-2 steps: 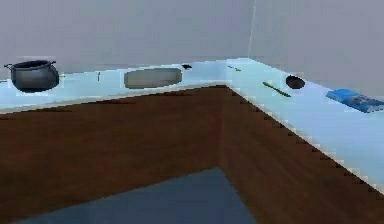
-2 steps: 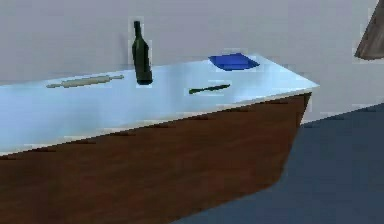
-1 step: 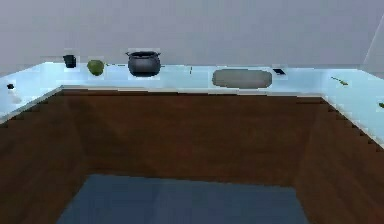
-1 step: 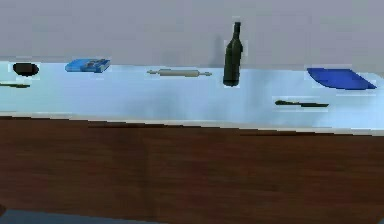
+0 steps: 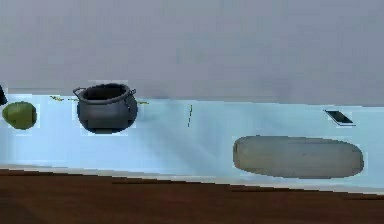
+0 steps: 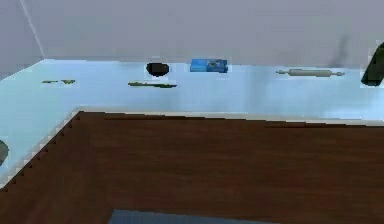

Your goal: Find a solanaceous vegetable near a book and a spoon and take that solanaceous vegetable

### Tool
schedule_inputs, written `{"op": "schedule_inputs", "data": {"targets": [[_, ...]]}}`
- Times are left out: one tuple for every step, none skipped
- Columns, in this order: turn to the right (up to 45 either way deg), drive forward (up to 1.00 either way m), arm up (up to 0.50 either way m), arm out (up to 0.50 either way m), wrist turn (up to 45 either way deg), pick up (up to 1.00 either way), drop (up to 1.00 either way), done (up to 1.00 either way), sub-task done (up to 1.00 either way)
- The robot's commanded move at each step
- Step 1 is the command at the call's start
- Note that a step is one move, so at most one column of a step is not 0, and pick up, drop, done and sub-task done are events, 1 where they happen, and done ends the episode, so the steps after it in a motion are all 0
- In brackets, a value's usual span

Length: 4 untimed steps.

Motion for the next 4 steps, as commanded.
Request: {"op": "schedule_inputs", "data": {"targets": [[45.0,0.0,0.0,0.0,0.0,0.0,0.0,0.0,0.0],[-45.0,0.0,0.0,0.0,0.0,0.0,0.0,0.0,0.0],[45.0,0.0,0.0,0.0,0.0,0.0,0.0,0.0,0.0],[24.0,0.0,0.0,0.0,0.0,0.0,0.0,0.0,0.0]]}}
